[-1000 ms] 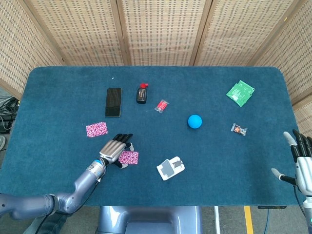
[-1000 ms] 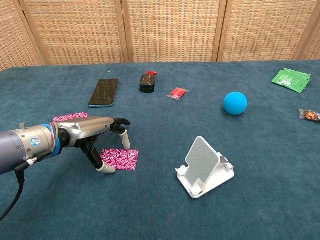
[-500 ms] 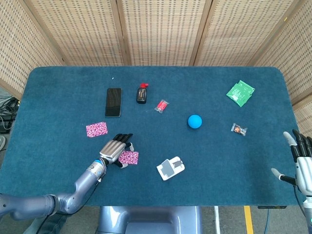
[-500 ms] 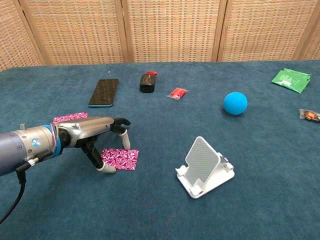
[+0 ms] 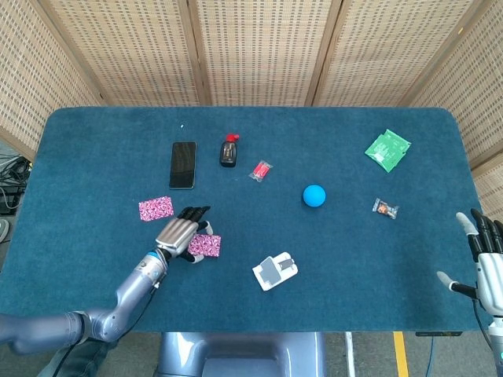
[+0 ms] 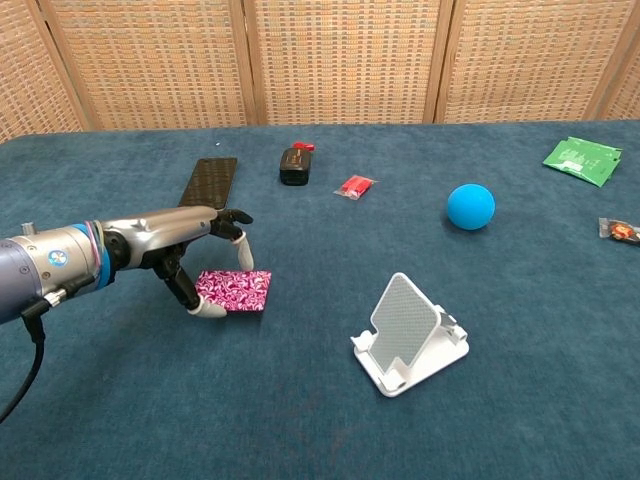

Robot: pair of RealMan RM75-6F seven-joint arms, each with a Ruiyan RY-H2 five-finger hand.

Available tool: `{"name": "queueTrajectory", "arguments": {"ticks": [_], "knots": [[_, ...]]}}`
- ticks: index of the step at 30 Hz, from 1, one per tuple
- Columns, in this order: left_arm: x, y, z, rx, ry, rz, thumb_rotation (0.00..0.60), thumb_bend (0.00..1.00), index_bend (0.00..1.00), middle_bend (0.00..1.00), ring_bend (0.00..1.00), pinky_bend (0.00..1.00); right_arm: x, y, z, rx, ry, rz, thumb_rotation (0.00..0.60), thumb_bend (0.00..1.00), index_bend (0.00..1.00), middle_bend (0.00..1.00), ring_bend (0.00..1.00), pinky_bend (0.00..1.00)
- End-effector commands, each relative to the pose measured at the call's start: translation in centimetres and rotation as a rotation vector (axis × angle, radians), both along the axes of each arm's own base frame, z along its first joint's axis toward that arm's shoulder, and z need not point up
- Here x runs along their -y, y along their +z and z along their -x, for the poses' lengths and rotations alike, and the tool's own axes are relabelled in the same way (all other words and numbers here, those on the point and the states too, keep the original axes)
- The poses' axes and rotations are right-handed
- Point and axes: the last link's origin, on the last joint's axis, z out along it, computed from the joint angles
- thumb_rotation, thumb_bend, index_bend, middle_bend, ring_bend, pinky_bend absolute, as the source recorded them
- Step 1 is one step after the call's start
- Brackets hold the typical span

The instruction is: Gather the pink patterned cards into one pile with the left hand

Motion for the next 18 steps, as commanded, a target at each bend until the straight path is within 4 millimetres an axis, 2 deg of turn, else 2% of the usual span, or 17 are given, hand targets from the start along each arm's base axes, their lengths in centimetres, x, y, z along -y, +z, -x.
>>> {"name": "queueTrajectory", "arguments": {"ticks": [1,4,6,10,14,18], "knots": [[-0.8,1.3,0.5,0.012,0.027,-0.042,0.600,0.24,0.69,0.00,0.00,0.00,0.0,0.0,0.0,-0.001,0.001,-0.001,0.600,0.00,0.00,0.00,0.00,0.00],[-1.8,3.1,1.8,0.013,0.086,-0.092,0.600,0.24,0.68,0.00,0.00,0.00,-0.1,0.0,0.0,0.001,0.003,0.000,0.600,0.00,0.00,0.00,0.00,0.00],[-2.7,4.9,3.5,0.024,0.162,-0.138,0.600,0.24,0.68,0.00,0.00,0.00,-0.1,0.1,-0.1,0.004,0.003,0.002,0.600,0.00,0.00,0.00,0.00,0.00],[-3.8,7.2,5.9,0.031,0.248,-0.189,0.600,0.24,0.68,0.00,0.00,0.00,-0.1,0.1,-0.2,0.004,0.007,0.000,0.600,0.00,0.00,0.00,0.00,0.00],[-4.6,8.4,7.8,0.025,0.305,-0.217,0.600,0.24,0.67,0.00,0.00,0.00,-0.1,-0.1,-0.2,0.001,0.008,-0.002,0.600,0.00,0.00,0.00,0.00,0.00],[-5.2,8.5,9.9,0.003,0.370,-0.223,0.600,0.24,0.67,0.00,0.00,0.00,-0.2,-0.2,-0.3,-0.002,0.009,-0.004,0.600,0.00,0.00,0.00,0.00,0.00]]}}
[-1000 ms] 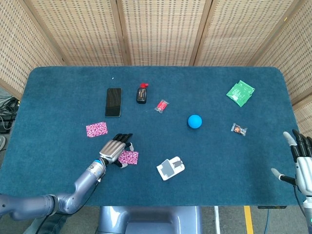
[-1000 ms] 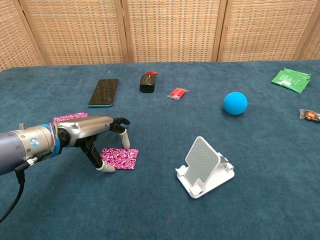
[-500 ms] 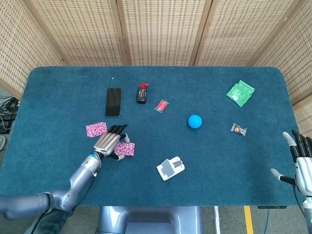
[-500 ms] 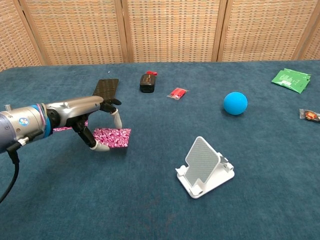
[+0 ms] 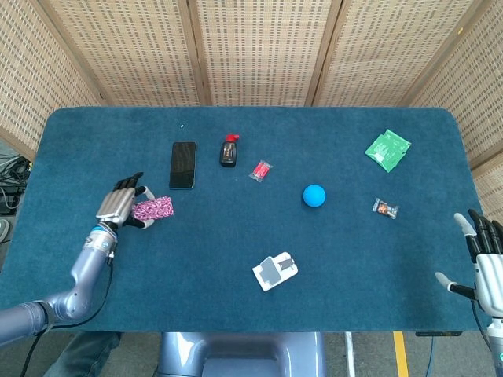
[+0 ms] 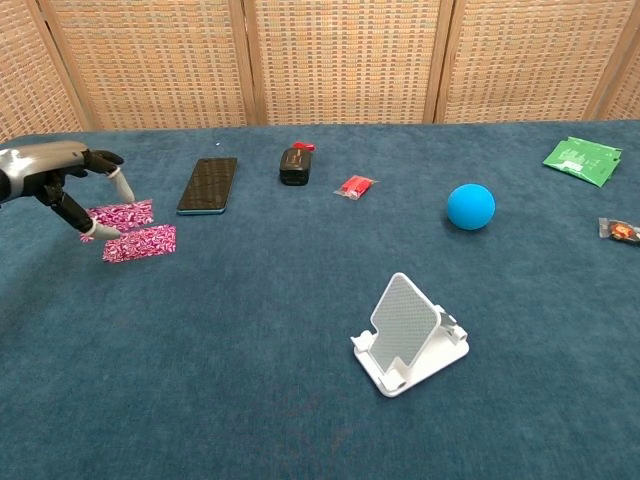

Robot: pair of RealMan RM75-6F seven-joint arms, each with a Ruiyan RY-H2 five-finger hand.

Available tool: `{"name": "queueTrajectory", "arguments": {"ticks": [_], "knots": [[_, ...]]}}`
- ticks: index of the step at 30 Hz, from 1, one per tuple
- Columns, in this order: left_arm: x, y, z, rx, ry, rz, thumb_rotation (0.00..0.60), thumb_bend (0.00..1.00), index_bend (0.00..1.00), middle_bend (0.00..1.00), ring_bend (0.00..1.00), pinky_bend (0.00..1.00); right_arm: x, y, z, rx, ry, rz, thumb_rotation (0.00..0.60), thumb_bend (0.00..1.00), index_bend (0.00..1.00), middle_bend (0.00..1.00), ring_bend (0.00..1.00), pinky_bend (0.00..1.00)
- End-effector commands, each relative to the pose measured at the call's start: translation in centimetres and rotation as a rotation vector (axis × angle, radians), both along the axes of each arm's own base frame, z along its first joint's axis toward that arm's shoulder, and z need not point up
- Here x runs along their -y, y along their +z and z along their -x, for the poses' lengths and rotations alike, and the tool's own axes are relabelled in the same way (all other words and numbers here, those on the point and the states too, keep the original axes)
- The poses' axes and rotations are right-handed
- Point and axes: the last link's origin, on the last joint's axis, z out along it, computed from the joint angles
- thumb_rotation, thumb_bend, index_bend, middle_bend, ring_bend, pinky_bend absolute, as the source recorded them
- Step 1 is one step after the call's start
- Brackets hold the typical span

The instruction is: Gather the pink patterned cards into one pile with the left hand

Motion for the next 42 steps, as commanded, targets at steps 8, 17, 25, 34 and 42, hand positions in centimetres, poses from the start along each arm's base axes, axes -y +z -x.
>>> {"name": "queueTrajectory", "arguments": {"ticks": [8,17,25,34,42], "knots": [[-1.2,-1.1,3.1,0.022,0.123,0.015,0.600,0.24,0.65,0.00,0.00,0.00,0.0,0.0,0.0,-0.001,-0.003,-0.004,0.600,0.00,0.00,0.00,0.00,0.00],[-2.0,-2.5,2.3,0.011,0.053,0.033,0.600,0.24,0.62,0.00,0.00,0.00,0.1,0.0,0.1,0.002,-0.008,-0.006,0.600,0.00,0.00,0.00,0.00,0.00],[-2.6,-3.8,1.7,-0.014,0.019,0.062,0.600,0.24,0.60,0.00,0.00,0.00,0.1,-0.1,0.2,-0.001,-0.012,-0.011,0.600,0.00,0.00,0.00,0.00,0.00],[-3.0,-4.1,1.8,-0.015,0.014,0.048,0.600,0.24,0.58,0.00,0.00,0.00,0.1,0.0,0.2,0.004,-0.015,-0.008,0.600,0.00,0.00,0.00,0.00,0.00],[-3.1,-4.2,2.1,-0.028,0.022,0.049,0.600,0.24,0.53,0.00,0.00,0.00,0.1,-0.1,0.2,0.005,-0.013,-0.012,0.600,0.00,0.00,0.00,0.00,0.00]]}}
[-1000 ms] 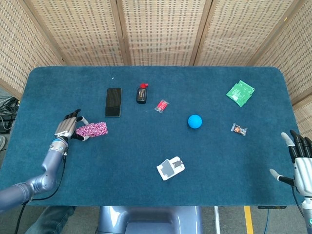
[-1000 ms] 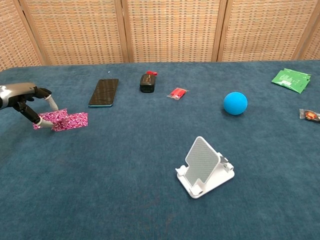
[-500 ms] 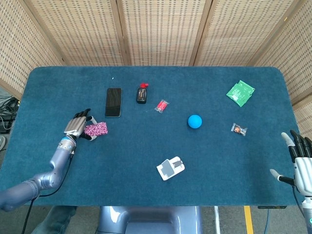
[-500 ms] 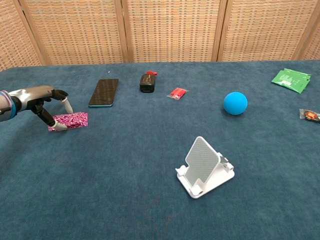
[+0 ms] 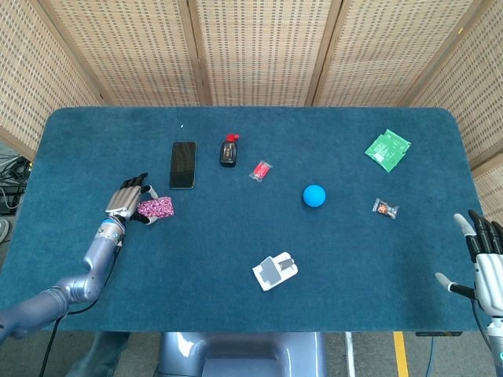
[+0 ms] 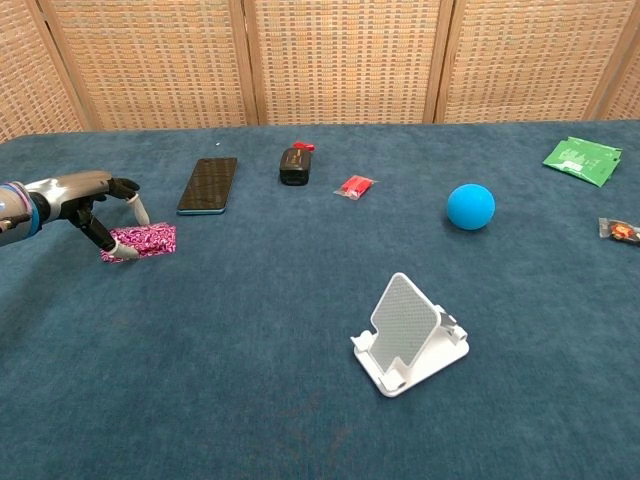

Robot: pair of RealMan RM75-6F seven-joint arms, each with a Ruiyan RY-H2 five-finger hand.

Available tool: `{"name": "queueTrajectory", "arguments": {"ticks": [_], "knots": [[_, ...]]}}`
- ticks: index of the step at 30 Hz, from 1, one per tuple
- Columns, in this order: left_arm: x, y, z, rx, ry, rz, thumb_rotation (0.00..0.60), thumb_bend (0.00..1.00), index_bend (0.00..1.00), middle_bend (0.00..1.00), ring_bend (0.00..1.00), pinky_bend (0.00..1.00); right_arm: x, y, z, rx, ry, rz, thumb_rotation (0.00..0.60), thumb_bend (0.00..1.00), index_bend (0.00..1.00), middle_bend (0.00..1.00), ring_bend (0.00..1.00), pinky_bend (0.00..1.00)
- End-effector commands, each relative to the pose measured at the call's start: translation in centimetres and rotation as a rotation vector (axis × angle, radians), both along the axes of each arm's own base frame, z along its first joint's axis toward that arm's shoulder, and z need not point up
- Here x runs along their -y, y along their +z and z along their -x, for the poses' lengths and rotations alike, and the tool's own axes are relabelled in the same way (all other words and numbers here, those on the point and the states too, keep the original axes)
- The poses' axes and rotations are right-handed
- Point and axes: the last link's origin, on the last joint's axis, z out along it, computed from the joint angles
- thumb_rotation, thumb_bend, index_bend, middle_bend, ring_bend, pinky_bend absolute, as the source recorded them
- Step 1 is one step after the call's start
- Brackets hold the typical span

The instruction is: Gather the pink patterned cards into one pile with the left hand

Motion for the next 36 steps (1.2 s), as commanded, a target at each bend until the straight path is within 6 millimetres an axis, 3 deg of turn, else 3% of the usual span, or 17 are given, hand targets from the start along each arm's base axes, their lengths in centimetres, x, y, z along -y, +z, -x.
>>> {"name": "queueTrajectory", "arguments": {"ticks": [1,15,26,33,36], "knots": [[0.0,-0.2,0.0,-0.002,0.006,0.005,0.600,0.24,0.52,0.00,0.00,0.00,0.0,0.0,0.0,0.001,0.000,-0.001,0.600,0.00,0.00,0.00,0.00,0.00],[0.0,-0.2,-0.1,-0.011,0.007,0.002,0.600,0.24,0.35,0.00,0.00,0.00,0.0,0.0,-0.1,0.007,0.002,-0.003,0.600,0.00,0.00,0.00,0.00,0.00],[0.3,0.0,-0.5,0.000,-0.001,0.009,0.600,0.24,0.35,0.00,0.00,0.00,-0.1,0.0,-0.1,0.009,0.002,-0.003,0.600,0.00,0.00,0.00,0.00,0.00],[0.5,1.4,-0.5,0.009,-0.024,-0.017,0.600,0.24,0.33,0.00,0.00,0.00,-0.1,0.1,-0.2,0.011,0.005,-0.004,0.600,0.00,0.00,0.00,0.00,0.00],[0.6,2.2,-0.5,0.021,-0.034,-0.033,0.600,0.24,0.17,0.00,0.00,0.00,-0.1,0.1,-0.2,0.012,0.007,-0.004,0.600,0.00,0.00,0.00,0.00,0.00]]}}
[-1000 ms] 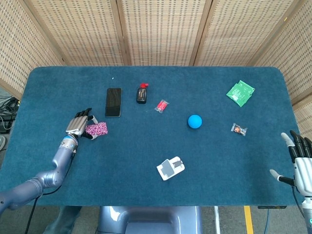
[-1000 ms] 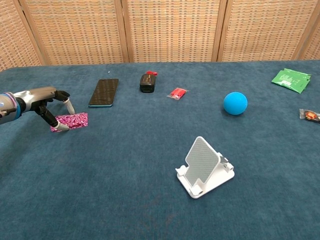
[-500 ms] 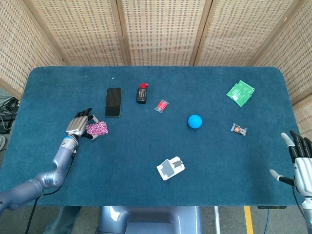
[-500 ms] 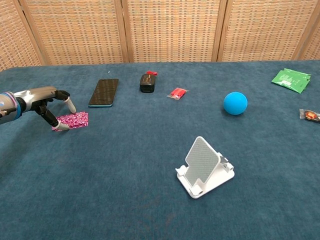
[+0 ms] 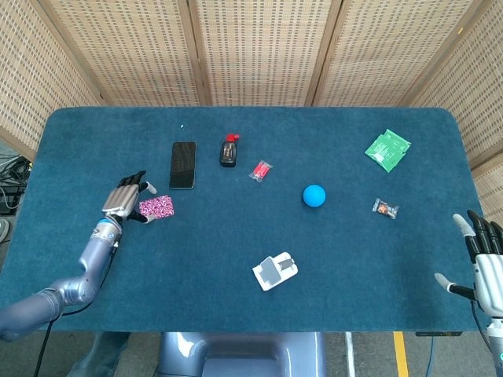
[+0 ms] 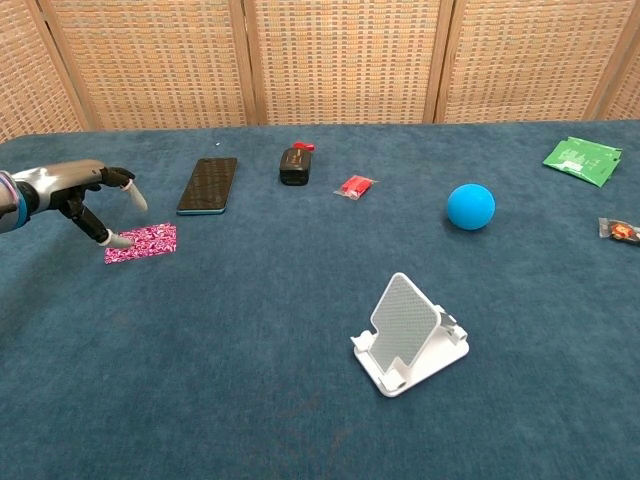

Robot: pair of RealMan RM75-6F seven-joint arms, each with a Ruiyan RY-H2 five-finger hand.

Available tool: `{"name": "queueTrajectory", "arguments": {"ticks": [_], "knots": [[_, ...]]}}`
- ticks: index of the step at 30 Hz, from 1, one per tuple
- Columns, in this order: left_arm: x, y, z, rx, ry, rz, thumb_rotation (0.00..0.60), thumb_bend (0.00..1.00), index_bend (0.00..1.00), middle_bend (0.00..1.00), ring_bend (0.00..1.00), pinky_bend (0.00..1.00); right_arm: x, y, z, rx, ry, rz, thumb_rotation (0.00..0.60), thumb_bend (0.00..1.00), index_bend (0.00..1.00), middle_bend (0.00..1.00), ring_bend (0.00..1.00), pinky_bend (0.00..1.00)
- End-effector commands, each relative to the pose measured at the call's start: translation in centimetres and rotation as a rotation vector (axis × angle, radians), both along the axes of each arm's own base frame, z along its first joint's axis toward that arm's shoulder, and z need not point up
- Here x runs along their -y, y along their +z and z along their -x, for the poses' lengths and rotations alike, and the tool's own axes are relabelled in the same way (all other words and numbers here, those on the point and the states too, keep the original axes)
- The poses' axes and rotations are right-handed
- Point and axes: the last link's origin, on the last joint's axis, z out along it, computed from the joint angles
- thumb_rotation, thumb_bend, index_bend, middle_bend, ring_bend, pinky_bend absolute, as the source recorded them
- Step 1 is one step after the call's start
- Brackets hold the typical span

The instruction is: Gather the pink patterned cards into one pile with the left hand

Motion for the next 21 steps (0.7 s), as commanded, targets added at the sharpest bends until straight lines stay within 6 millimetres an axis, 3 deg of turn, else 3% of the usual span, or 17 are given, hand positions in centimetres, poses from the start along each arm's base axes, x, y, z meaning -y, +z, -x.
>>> {"name": "queueTrajectory", "arguments": {"ticks": [1,3,6,8,11,12,13,16,21], "knots": [[0.2,1.0,-0.1,0.019,-0.013,-0.024,0.600,0.24,0.08,0.00,0.00,0.00,0.0,0.0,0.0,0.001,0.002,0.000,0.600,0.00,0.00,0.00,0.00,0.00],[0.6,1.9,-0.2,0.037,-0.036,-0.053,0.600,0.23,0.00,0.00,0.00,0.00,-0.1,0.0,-0.1,0.001,0.005,0.002,0.600,0.00,0.00,0.00,0.00,0.00],[1.9,3.4,-0.2,0.069,-0.079,-0.104,0.600,0.18,0.00,0.00,0.00,0.00,-0.1,0.0,-0.1,0.001,0.009,0.001,0.600,0.00,0.00,0.00,0.00,0.00],[3.2,4.4,0.2,0.098,-0.107,-0.152,0.600,0.07,0.00,0.00,0.00,0.00,-0.1,0.0,-0.1,0.000,0.011,0.001,0.600,0.00,0.00,0.00,0.00,0.00],[4.9,5.6,0.9,0.120,-0.135,-0.206,0.600,0.00,0.00,0.00,0.00,0.00,-0.1,0.0,-0.1,-0.001,0.013,-0.001,0.600,0.00,0.00,0.00,0.00,0.00],[6.2,6.8,1.5,0.129,-0.141,-0.254,0.600,0.00,0.00,0.00,0.00,0.00,-0.1,-0.1,-0.1,-0.003,0.014,-0.005,0.600,0.00,0.00,0.00,0.00,0.00],[8.8,8.0,2.1,0.150,-0.145,-0.300,0.600,0.00,0.00,0.00,0.00,0.00,-0.1,-0.1,0.0,-0.007,0.014,-0.006,0.600,0.00,0.00,0.00,0.00,0.00],[13.0,9.9,2.4,0.150,-0.122,-0.341,0.600,0.00,0.00,0.00,0.00,0.00,-0.1,0.0,-0.1,-0.008,0.016,0.007,0.600,0.00,0.00,0.00,0.00,0.00],[17.8,12.1,2.5,0.117,-0.068,-0.391,0.600,0.00,0.00,0.00,0.00,0.00,-0.3,0.3,-0.2,-0.004,0.019,0.020,0.600,0.00,0.00,0.00,0.00,0.00]]}}
